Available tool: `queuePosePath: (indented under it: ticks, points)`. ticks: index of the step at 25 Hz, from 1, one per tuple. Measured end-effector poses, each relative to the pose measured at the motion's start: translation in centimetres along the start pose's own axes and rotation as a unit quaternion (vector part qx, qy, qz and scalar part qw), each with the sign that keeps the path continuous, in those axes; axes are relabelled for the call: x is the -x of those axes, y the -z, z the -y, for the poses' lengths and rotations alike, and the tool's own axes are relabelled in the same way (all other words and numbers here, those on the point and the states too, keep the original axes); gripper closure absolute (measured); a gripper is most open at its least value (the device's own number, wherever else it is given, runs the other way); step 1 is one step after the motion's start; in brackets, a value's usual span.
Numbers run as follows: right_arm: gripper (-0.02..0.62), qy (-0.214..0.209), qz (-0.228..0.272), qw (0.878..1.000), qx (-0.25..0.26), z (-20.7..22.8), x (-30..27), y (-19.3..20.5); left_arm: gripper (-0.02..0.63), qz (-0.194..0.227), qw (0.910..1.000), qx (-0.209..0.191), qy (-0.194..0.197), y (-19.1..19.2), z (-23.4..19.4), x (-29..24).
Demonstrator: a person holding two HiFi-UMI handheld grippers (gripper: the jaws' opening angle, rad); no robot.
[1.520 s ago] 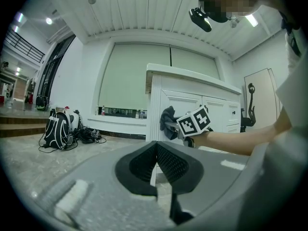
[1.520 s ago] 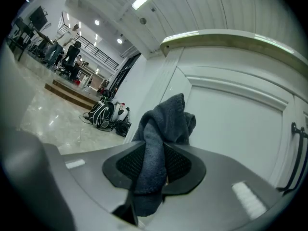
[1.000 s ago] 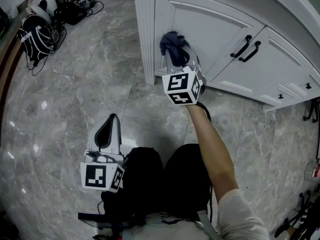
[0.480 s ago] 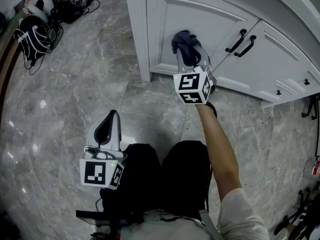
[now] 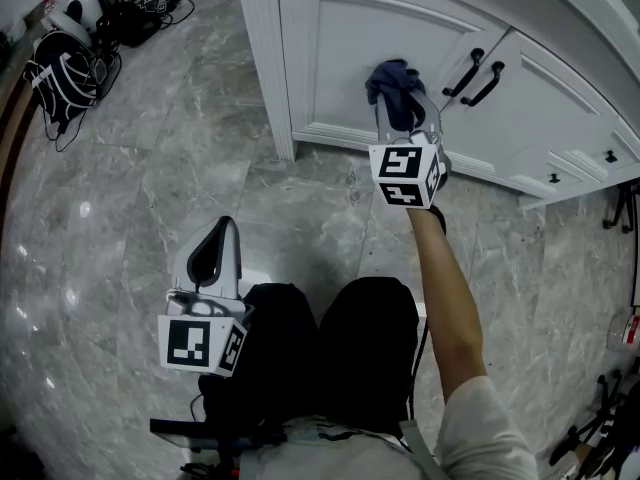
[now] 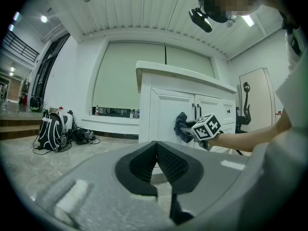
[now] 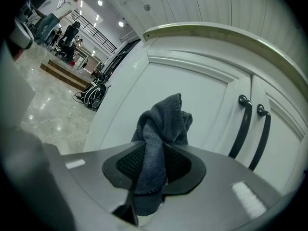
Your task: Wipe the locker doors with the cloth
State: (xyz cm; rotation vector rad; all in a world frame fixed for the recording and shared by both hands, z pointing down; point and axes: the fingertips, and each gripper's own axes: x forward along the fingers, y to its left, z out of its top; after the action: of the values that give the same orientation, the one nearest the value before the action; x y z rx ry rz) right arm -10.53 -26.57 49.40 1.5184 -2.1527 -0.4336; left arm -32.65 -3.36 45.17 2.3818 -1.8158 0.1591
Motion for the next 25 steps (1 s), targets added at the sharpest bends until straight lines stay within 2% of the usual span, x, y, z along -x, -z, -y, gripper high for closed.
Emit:
queuePosePath:
  ticks: [10,25]
  points:
    - [0.486,0.029,-0.014,0.999,-0.01,2.4,1.0,2.6,0.604,0.0,1.0,-0.002,0.003,0.1,0.5,0.0]
    - [0.486,0.014,-0.038,0.999,-0.029,-0.4,0.0,7.1,0.604,-0.004,1.0,-0.003,-0.005,0.3,-0.4,0.3]
